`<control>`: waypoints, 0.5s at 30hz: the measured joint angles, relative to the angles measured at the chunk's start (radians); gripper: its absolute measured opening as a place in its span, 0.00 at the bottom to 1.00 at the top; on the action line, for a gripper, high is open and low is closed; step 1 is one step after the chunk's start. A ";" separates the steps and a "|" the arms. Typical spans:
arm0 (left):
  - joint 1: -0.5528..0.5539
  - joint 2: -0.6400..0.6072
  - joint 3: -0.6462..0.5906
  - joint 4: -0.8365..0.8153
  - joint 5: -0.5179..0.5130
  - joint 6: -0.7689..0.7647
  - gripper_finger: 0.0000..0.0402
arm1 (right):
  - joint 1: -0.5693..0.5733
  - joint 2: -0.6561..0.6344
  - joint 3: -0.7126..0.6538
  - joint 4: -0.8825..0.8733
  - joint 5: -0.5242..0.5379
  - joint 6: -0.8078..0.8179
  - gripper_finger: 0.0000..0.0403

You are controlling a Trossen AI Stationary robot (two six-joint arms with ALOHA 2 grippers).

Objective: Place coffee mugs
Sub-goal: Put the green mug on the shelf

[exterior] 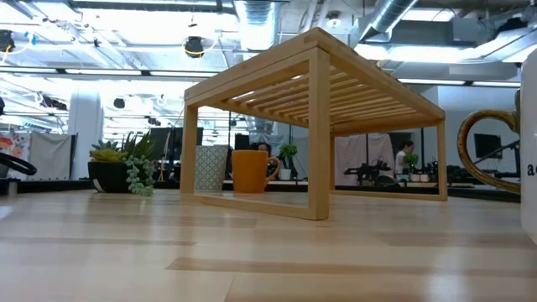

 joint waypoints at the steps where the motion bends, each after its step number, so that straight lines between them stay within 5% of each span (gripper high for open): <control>1: 0.000 0.000 0.000 -0.003 0.000 0.000 0.39 | 0.005 0.008 0.033 -0.084 -0.015 0.050 0.11; 8: 0.000 0.000 0.000 -0.039 0.000 0.000 0.39 | 0.142 0.117 0.229 -0.798 -0.039 0.466 0.14; 15: 0.000 0.000 0.000 -0.075 0.000 0.000 0.39 | 0.320 0.274 0.238 -1.122 -0.112 0.732 0.27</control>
